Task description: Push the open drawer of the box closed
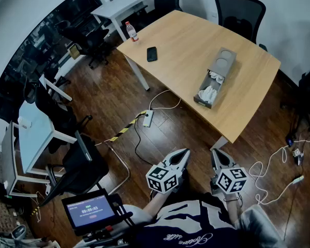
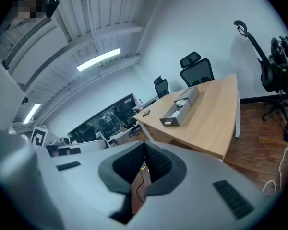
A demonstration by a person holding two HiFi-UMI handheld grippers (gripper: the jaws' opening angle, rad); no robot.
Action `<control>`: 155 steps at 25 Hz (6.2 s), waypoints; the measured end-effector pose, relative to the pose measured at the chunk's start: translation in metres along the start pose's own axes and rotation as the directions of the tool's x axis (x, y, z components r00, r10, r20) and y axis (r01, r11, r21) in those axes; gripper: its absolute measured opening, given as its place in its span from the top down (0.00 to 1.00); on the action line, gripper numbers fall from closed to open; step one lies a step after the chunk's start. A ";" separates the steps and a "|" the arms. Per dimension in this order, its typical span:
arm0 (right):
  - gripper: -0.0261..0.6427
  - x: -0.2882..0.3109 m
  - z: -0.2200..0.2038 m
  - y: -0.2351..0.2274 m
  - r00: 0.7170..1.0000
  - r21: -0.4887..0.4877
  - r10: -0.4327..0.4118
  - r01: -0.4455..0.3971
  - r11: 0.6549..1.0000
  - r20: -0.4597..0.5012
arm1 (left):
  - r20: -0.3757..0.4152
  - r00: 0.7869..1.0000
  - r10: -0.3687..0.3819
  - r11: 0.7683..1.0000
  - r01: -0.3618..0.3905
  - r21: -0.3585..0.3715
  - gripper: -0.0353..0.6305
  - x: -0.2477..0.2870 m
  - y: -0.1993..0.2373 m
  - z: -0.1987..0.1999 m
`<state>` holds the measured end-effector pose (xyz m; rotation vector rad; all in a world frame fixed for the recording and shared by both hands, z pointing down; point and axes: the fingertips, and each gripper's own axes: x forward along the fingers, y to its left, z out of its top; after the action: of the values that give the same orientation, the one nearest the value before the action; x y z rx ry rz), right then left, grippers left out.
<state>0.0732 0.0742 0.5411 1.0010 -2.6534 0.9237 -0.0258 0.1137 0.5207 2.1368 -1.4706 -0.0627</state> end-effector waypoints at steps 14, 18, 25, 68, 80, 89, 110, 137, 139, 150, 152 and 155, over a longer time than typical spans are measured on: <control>0.97 0.137 0.055 0.002 0.978 0.069 -0.202 0.198 0.978 0.051 | -0.012 0.992 -0.123 0.992 0.123 -0.009 0.94 0.059 0.154 0.107; 0.97 0.142 0.048 -0.016 0.962 0.064 -0.274 0.274 0.960 0.004 | -0.042 0.984 -0.175 0.984 0.174 -0.031 0.94 0.072 0.157 0.103; 0.97 0.169 0.036 -0.043 0.945 0.032 -0.313 0.317 0.948 -0.094 | -0.027 0.989 -0.146 0.987 0.144 -0.066 0.94 0.082 0.181 0.108; 0.97 0.322 0.155 -0.233 0.922 -0.004 -0.361 0.364 0.931 -0.136 | -0.277 0.940 -0.198 0.973 0.222 0.060 0.94 0.267 0.227 0.143; 0.97 0.317 0.167 -0.227 0.914 -0.012 -0.397 0.398 0.917 -0.086 | -0.301 0.902 -0.310 0.936 0.344 0.069 0.94 0.266 0.203 0.137; 0.97 0.289 0.129 -0.171 0.934 0.009 -0.339 0.342 0.940 -0.110 | -0.274 0.913 -0.301 0.939 0.333 0.079 0.94 0.235 0.195 0.132; 0.97 0.164 0.030 -0.044 0.965 -0.016 -0.242 0.242 0.970 -0.100 | -0.221 0.930 -0.293 0.951 0.307 0.030 0.94 0.094 0.133 0.056; 0.97 -0.063 0.037 -0.126 0.992 -0.134 -0.117 0.109 0.985 -0.048 | -0.118 0.949 -0.292 0.955 0.297 0.025 0.94 0.140 -0.121 -0.031; 0.97 -0.068 0.035 -0.121 0.994 -0.141 -0.099 0.091 0.986 -0.047 | -0.119 0.954 -0.276 0.958 0.283 0.039 0.94 0.134 -0.126 -0.034; 0.97 -0.069 0.020 -0.092 0.997 -0.151 0.000 -0.011 0.988 -0.072 | -0.091 0.979 -0.183 0.980 0.189 0.066 0.94 0.099 -0.123 -0.041; 0.97 -0.065 0.018 -0.091 0.997 -0.152 0.008 -0.020 0.988 -0.079 | -0.088 0.980 -0.176 0.981 0.182 0.067 0.94 0.099 -0.120 -0.042; 0.97 -0.066 0.013 -0.087 0.996 -0.156 0.016 -0.030 0.987 -0.088 | -0.080 0.983 -0.168 0.982 0.174 0.069 0.94 0.091 -0.121 -0.044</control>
<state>0.1802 0.0513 0.5513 0.8759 -2.6229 0.7301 0.1285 0.0824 0.5272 2.2977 -1.2636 0.0102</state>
